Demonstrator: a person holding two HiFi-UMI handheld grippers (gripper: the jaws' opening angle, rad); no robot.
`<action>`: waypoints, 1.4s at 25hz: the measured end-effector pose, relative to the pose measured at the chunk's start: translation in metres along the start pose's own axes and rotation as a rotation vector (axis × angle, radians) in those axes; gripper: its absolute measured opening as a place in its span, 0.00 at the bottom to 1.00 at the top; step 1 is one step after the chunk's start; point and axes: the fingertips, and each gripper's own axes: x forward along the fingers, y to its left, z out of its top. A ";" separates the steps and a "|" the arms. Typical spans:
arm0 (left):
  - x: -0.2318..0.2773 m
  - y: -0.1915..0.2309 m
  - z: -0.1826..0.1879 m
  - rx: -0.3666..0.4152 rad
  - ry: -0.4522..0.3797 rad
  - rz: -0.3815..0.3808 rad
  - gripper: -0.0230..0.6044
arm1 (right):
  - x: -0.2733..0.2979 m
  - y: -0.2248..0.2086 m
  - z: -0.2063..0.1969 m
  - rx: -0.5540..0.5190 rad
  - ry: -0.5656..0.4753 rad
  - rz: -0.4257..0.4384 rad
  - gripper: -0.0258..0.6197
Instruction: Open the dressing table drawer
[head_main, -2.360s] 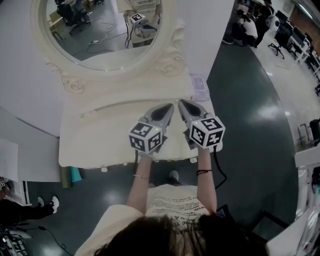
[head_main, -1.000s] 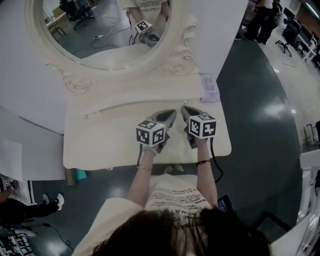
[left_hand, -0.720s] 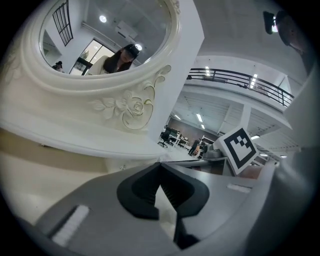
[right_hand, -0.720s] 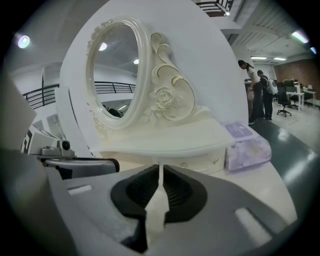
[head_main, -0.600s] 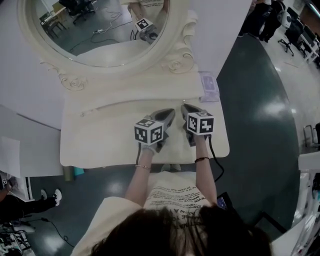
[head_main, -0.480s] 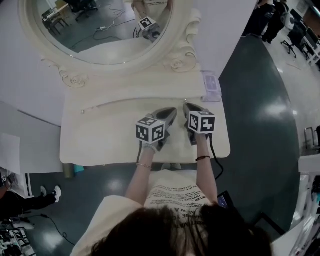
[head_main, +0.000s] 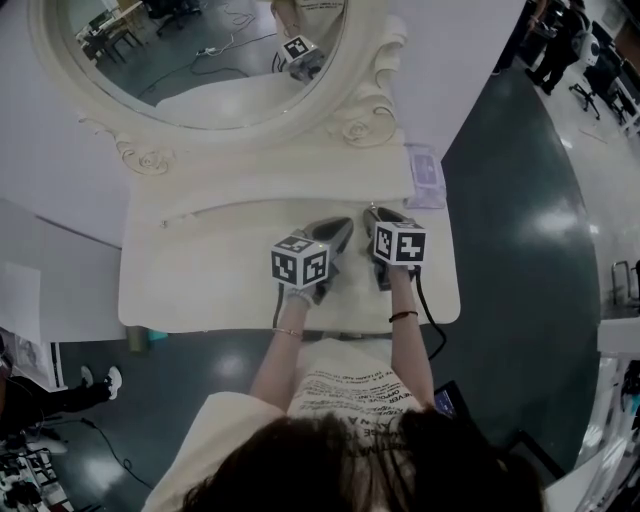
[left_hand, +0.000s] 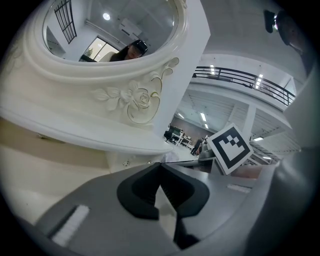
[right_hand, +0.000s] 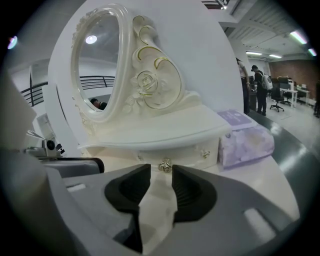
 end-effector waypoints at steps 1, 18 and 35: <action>0.001 0.001 -0.001 -0.003 0.003 0.002 0.03 | 0.002 0.000 0.000 0.000 0.002 -0.001 0.23; -0.002 0.011 -0.010 -0.021 0.031 0.013 0.03 | 0.020 -0.003 0.000 0.048 0.023 -0.039 0.23; -0.005 0.013 -0.011 -0.023 0.042 0.001 0.03 | 0.018 -0.007 -0.003 0.038 0.041 -0.095 0.20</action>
